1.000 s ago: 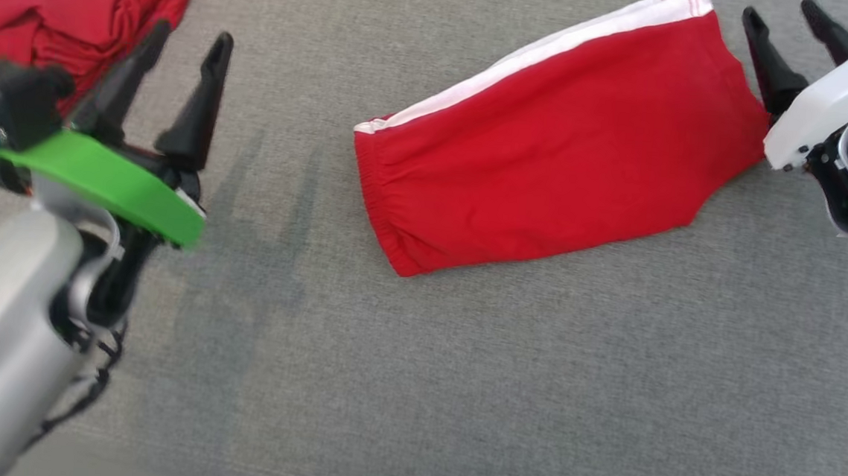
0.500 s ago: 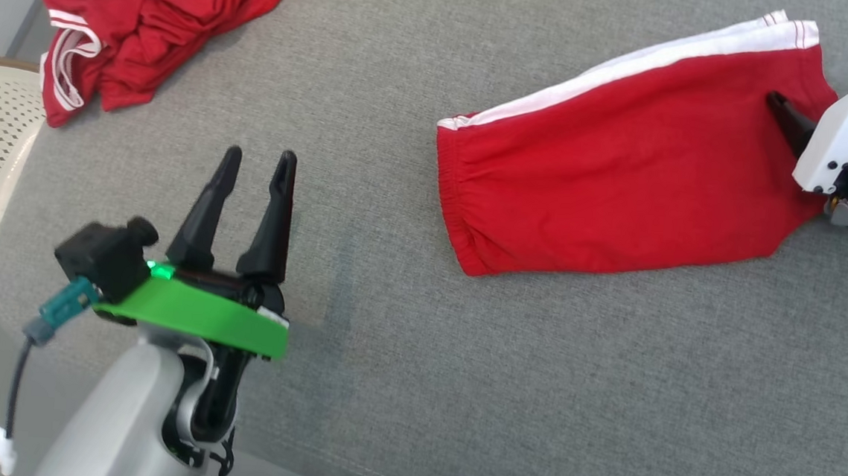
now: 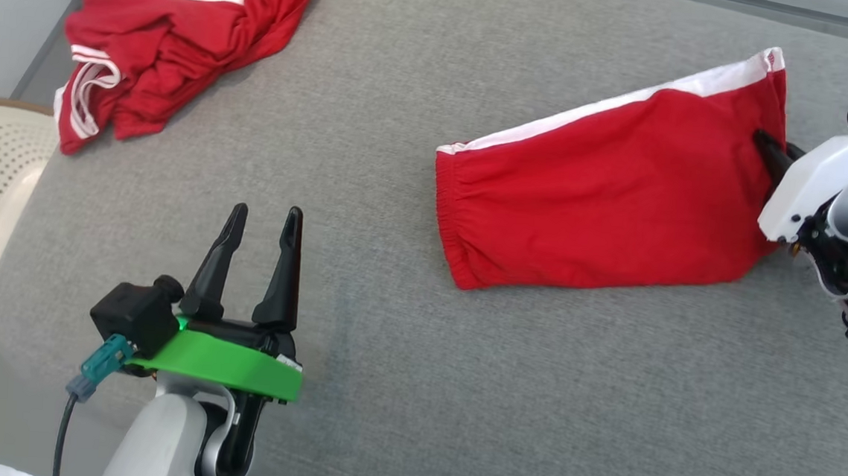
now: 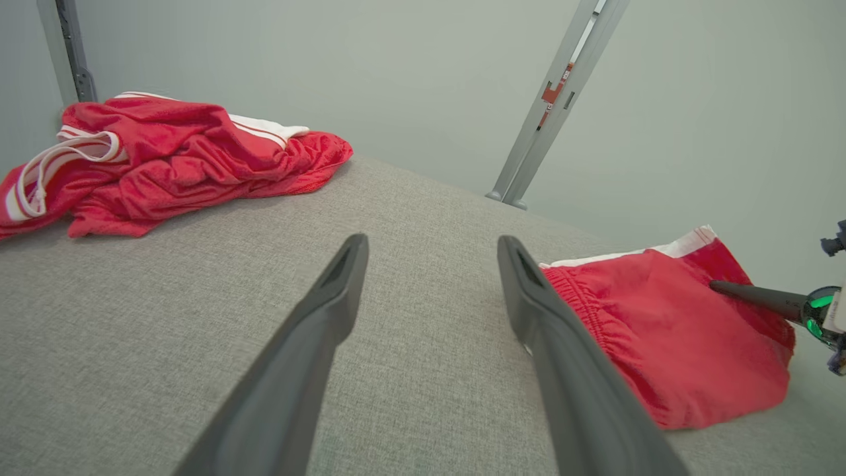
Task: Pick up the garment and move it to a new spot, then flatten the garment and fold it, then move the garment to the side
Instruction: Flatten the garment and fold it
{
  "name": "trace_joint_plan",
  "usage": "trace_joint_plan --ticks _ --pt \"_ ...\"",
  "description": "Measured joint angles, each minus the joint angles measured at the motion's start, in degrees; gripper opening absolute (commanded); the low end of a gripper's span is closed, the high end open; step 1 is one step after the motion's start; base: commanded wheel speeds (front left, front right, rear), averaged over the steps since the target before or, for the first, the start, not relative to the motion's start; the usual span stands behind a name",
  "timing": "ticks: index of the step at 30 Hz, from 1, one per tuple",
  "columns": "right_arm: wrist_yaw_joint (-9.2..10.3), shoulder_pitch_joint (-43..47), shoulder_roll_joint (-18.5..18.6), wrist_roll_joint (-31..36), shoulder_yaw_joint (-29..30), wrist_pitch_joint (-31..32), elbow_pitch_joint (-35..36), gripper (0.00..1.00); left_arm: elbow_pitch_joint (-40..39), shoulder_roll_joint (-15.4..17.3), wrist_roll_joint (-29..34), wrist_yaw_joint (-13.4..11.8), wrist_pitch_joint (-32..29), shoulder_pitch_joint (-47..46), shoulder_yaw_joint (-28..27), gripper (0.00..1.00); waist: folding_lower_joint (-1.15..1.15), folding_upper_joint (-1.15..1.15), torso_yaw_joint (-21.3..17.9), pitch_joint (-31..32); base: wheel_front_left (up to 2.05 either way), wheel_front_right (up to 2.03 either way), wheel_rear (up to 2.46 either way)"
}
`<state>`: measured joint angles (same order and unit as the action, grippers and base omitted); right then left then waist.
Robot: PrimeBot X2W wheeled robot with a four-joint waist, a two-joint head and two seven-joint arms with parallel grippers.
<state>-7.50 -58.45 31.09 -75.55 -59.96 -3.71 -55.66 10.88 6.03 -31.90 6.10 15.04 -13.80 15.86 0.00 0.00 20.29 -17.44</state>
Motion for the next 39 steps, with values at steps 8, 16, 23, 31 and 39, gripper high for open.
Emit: trace_joint_plan --ticks 8,16,23,31,39 --pt "-0.01 3.74 3.27 -1.57 0.34 -4.69 2.32 0.0 -2.94 -0.14 10.81 0.69 0.02 1.43 -1.71 1.0 0.0 0.0 -5.57 1.53 0.0 0.0 0.0" --pt "-0.02 6.87 6.5 -2.08 -0.19 -7.5 4.61 0.0 -4.08 -1.68 15.48 0.91 0.1 4.55 -4.63 1.0 0.0 0.0 -11.03 3.13 0.0 0.0 0.0" --pt "-0.02 4.21 2.91 1.26 -2.52 -8.01 4.81 0.0 -2.67 -2.61 16.41 1.14 0.1 5.14 -4.55 1.0 0.0 0.0 -12.67 5.6 0.0 0.0 0.0" --pt "-0.02 0.47 -9.44 3.31 -3.98 -6.43 0.26 0.0 -0.98 -3.0 15.3 1.21 0.1 5.46 -4.59 1.0 0.0 0.0 -10.75 6.58 0.0 0.0 0.0" --pt "-0.02 -2.6 -18.71 4.59 -1.71 -9.75 -9.77 0.0 -0.43 -3.1 14.81 1.29 0.1 5.45 -3.8 1.0 0.0 0.0 -8.19 6.5 0.0 0.0 0.0"
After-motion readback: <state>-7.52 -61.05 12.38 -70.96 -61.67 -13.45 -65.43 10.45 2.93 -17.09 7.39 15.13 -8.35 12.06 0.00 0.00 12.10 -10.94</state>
